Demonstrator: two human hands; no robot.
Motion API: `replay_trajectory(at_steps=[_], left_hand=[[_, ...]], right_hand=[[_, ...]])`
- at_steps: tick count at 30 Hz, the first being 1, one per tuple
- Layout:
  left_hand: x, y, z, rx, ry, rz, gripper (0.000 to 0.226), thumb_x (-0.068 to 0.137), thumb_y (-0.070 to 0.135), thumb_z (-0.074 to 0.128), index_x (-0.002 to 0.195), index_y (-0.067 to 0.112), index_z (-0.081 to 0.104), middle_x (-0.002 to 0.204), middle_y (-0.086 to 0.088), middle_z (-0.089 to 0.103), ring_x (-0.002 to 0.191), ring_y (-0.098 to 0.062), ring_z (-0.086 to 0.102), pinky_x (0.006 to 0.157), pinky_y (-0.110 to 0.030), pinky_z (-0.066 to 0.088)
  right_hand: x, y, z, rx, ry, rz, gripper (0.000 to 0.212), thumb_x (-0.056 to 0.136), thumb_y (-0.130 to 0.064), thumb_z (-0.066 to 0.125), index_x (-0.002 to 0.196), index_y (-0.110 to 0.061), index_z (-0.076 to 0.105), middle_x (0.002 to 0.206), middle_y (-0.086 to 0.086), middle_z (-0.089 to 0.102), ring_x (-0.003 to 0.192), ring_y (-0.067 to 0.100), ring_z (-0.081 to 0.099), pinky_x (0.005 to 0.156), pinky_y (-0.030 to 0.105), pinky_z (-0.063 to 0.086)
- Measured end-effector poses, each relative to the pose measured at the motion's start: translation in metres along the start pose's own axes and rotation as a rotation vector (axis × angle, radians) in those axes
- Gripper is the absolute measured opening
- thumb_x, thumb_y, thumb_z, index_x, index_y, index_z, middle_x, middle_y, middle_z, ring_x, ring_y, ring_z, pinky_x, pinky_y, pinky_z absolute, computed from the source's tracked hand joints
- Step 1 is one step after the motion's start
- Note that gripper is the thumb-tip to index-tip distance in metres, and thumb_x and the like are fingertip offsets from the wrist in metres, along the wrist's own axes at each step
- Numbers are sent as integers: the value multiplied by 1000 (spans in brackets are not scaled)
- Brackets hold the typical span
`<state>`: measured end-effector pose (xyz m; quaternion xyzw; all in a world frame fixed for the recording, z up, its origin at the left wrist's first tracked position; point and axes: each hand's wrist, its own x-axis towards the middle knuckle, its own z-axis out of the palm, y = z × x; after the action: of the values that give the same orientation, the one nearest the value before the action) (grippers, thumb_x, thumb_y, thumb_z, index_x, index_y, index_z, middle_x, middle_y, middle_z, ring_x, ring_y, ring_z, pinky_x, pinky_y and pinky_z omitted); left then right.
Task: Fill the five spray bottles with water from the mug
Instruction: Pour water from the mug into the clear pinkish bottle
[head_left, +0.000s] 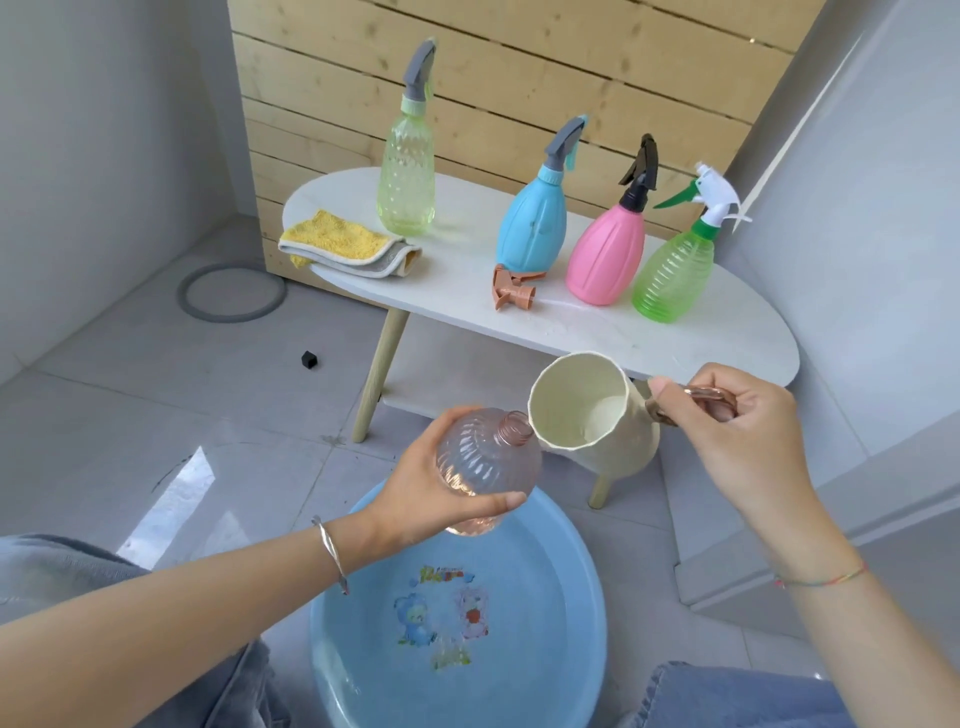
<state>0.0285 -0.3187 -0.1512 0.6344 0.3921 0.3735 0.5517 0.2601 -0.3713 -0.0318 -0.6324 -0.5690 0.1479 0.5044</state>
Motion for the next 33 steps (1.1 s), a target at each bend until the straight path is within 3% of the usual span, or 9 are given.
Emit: replay_trajectory(at_steps=[2,4,7,9,12,16,20,28,33], left_hand=[[5,5,2,-19,17,14,82,51,44,89,123,32,53,115,19,65,111,-1,61,92,-12,46],[10,10,5,-34,19,29,81,51,44,89,123,33,53,115,18,66,112,-2,61,93,-13,46],[15,12,10,-45,8,42,81,51,42,90,123,31,53,115,15,67,111,-5,62,92,-15,47],[18,13,12,-35,3,51,81,51,44,90,122,32,53,115,16,66,111,-6,62,93,-16,47],[22,13,14,-10,-1,63,83,51,47,91,123,34,53,117,16,66,113,-5,61,98,-21,47],[26,11,15,3,5,70,84,50,49,91,123,35,52,117,17,65,114,-5,60,98,-20,46],[27,11,16,6,4,74,84,49,49,90,123,34,52,115,20,65,113,-3,60,95,-13,43],[29,9,16,22,-1,74,84,51,50,91,125,35,52,120,16,64,117,-5,58,102,-25,43],[28,9,16,13,-4,65,82,52,48,91,124,35,52,118,17,64,116,-4,59,100,-19,43]], right_hand=[[4,-2,-1,52,30,20,35,76,-29,72,48,-20,53,45,-9,56,58,15,49,58,23,36],[9,-6,-3,36,56,-16,45,81,-18,75,46,-19,45,39,-13,45,51,9,42,53,17,32],[12,-13,-5,-25,74,-121,43,79,-23,73,53,-6,44,43,-4,38,46,7,31,47,13,24],[13,-17,-5,-81,86,-213,43,76,-35,67,56,-5,44,56,4,43,50,11,35,51,15,28],[16,-19,-4,-162,91,-316,39,76,-38,61,55,-11,43,64,4,46,57,15,43,57,15,33],[17,-23,-4,-260,112,-414,42,79,-36,62,53,-8,42,58,2,41,59,16,41,59,21,34],[17,-28,-3,-362,129,-525,42,80,-30,61,52,-6,43,54,3,44,61,17,38,66,17,33],[18,-29,2,-453,153,-666,40,82,-26,63,52,-7,44,52,4,40,61,15,30,67,24,32],[19,-32,6,-513,156,-758,40,83,-24,64,52,-8,45,52,3,39,60,19,31,67,31,33]])
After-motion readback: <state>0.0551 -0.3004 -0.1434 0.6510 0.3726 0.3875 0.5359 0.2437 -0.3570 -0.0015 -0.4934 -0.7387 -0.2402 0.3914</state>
